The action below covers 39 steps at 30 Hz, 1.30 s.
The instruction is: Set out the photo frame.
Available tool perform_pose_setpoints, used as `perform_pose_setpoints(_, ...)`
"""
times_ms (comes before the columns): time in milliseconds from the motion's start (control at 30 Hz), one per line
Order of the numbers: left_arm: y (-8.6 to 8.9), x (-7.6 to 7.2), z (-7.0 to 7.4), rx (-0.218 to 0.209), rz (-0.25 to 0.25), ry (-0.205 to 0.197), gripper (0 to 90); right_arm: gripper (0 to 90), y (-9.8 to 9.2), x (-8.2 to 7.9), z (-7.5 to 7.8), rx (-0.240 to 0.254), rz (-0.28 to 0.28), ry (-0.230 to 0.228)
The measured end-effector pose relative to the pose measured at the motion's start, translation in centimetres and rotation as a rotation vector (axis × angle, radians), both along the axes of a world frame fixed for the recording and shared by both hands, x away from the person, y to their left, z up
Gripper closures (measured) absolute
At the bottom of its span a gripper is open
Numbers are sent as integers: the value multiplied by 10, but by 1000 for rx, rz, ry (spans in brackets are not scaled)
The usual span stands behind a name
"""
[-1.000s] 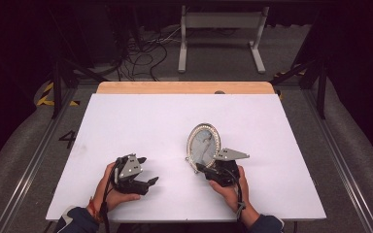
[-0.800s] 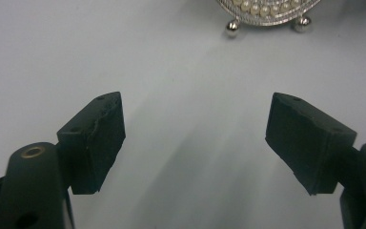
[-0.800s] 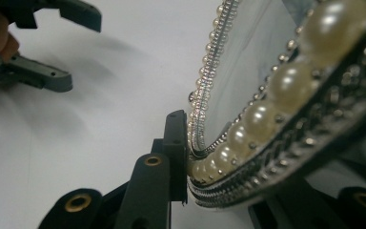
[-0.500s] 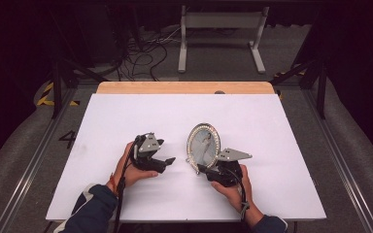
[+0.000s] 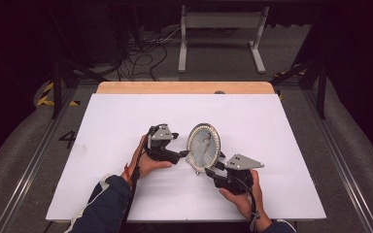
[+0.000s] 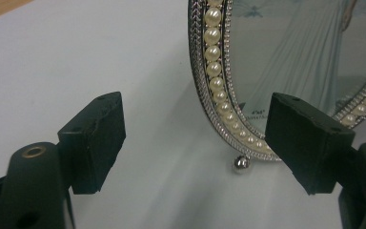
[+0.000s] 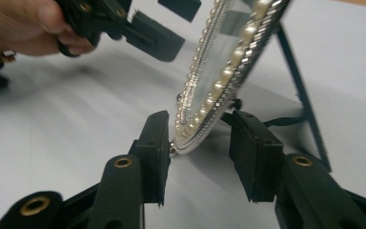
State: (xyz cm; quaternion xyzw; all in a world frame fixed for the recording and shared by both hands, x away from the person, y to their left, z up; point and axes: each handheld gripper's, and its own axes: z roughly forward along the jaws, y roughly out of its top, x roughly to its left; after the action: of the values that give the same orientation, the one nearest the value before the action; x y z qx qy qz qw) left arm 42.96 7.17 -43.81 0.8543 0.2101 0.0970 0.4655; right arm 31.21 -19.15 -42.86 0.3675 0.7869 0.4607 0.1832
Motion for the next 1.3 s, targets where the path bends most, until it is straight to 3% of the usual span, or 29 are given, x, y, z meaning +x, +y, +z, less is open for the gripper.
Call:
perform_pose_setpoints(100,-8,3,-1,-6,-23,5,220,625,-5,-6,5,16,-14,-23)
perform_pose_setpoints(233,-15,5,-3,17,-38,12,231,687,-6,-10,9,21,-30,-55)
perform_pose_setpoints(300,-16,6,-3,5,-55,23,227,688,-8,-10,11,14,-46,-61)
perform_pose_setpoints(367,-16,6,-3,-8,-75,33,242,695,-11,-10,12,43,-64,-64)
perform_pose_setpoints(500,-18,6,-4,-21,-117,52,276,764,-8,-8,14,52,-70,-80)
perform_pose_setpoints(567,-19,4,-3,-16,-141,41,311,774,-7,-9,14,53,-72,-84)
perform_pose_setpoints(967,-14,1,-2,-19,-134,61,404,784,-11,-6,15,65,-84,-70)
perform_pose_setpoints(1300,0,-8,1,8,-131,44,457,803,-13,0,13,59,-96,-74)
